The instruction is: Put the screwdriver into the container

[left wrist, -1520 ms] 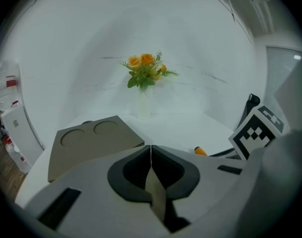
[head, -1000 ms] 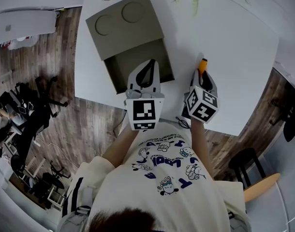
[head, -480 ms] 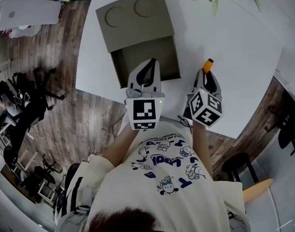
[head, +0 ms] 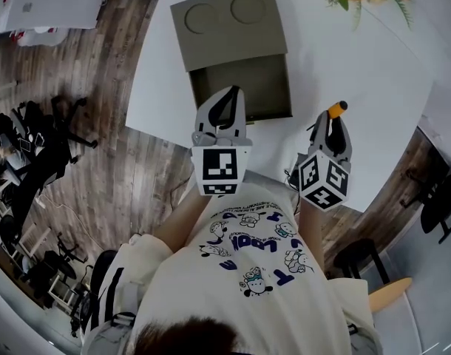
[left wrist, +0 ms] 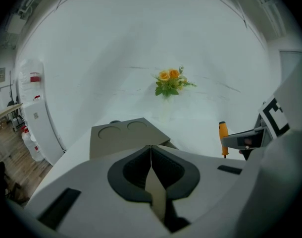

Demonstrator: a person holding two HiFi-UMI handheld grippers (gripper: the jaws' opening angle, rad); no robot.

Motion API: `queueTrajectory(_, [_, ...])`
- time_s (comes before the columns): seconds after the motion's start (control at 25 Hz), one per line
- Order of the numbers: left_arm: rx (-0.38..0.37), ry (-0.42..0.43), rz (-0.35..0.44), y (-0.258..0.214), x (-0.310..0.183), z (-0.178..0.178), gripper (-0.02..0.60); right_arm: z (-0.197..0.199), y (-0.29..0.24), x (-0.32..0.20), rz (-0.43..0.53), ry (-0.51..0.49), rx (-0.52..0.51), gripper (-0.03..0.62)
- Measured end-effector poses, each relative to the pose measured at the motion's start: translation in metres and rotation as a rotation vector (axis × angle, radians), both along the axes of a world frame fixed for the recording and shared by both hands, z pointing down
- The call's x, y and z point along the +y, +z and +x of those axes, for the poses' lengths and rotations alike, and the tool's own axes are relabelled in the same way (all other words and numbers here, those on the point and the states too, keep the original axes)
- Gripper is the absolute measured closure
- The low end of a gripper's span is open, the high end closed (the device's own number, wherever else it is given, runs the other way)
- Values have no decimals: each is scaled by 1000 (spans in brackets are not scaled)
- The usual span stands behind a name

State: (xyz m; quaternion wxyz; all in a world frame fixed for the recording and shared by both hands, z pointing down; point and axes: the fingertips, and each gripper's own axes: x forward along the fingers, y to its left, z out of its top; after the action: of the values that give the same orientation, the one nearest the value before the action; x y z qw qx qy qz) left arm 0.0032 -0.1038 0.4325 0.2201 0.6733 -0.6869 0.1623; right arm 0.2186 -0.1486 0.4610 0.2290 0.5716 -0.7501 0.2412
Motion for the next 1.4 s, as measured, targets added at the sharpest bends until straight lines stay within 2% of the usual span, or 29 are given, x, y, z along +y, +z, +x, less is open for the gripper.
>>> queueTrajectory(0.24, [11, -16, 21, -6, 15, -15, 563, -19, -24, 6, 80, -29, -4, 476])
queueTrajectory(0.8, [27, -127, 91, -27, 41, -57, 563, -85, -68, 6, 210, -219, 8, 476])
queueTrajectory(1.4, [51, -252, 94, -24, 64, -86, 563, -149, -45, 3, 188, -461, 61, 476])
